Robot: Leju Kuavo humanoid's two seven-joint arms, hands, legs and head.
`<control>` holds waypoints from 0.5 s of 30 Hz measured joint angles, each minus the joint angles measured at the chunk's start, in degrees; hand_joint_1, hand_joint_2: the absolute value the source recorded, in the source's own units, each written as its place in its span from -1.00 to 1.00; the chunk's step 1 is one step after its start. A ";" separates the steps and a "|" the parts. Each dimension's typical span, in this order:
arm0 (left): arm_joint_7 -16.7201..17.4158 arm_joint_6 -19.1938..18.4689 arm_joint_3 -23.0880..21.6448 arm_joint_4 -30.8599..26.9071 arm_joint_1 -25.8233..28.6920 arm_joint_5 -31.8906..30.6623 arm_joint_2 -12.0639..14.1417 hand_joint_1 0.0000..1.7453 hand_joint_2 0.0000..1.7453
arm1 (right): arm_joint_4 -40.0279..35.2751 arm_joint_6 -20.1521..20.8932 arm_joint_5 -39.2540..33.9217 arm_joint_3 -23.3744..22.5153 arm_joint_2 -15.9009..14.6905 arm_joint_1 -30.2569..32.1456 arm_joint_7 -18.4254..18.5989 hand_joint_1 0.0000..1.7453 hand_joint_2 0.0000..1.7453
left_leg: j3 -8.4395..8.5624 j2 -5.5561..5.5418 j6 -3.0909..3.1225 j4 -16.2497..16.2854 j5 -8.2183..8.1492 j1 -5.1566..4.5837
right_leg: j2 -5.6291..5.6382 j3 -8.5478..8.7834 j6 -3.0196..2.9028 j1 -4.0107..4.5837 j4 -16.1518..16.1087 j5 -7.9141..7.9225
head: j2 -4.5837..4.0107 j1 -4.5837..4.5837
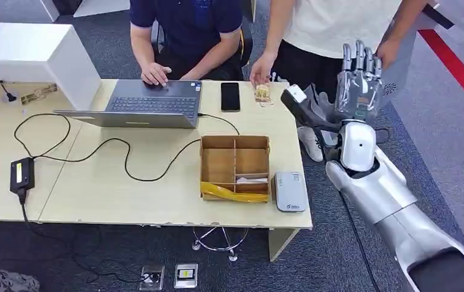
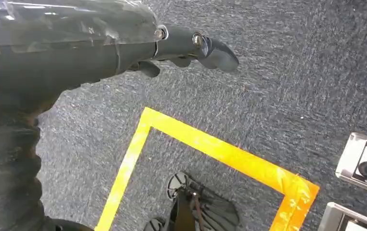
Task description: Pass the card to the sensor for recognition and then transmit it.
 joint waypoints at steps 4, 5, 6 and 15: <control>-0.07 0.07 0.17 0.00 0.63 0.42 0.00 -1.00 1.00 | -8.40 -3.05 0.11 -4.97 -5.32 9.16 3.32 -1.00 1.00 | -0.01 -0.08 0.01 0.00 -0.01 0.02 | -0.07 0.02 0.01 0.01 -0.02 -0.01 | 0.00 0.00; -0.20 0.07 0.22 0.00 0.79 0.55 0.00 -1.00 1.00 | -10.46 -3.93 -0.15 -6.52 -6.77 11.75 4.06 -1.00 1.00 | -0.05 -0.10 0.01 -0.01 -0.02 0.01 | -0.12 0.02 0.01 0.01 -0.01 -0.01 | -0.02 0.02; -0.35 0.07 0.26 0.00 0.94 0.63 -0.02 -1.00 1.00 | -12.44 -4.78 -0.35 -8.08 -7.90 14.27 4.30 -1.00 1.00 | -0.06 -0.10 0.01 -0.01 -0.03 0.00 | -0.14 0.00 0.01 0.01 -0.01 -0.01 | 0.00 -0.04; -0.87 0.44 0.39 0.00 1.04 2.23 -0.02 -1.00 1.00 | -24.87 -10.32 -1.07 -21.20 -13.48 31.43 4.81 -1.00 1.00 | -0.02 0.02 0.04 -0.03 -0.08 0.02 | -0.05 0.01 0.01 0.02 -0.01 -0.01 | 0.00 -0.04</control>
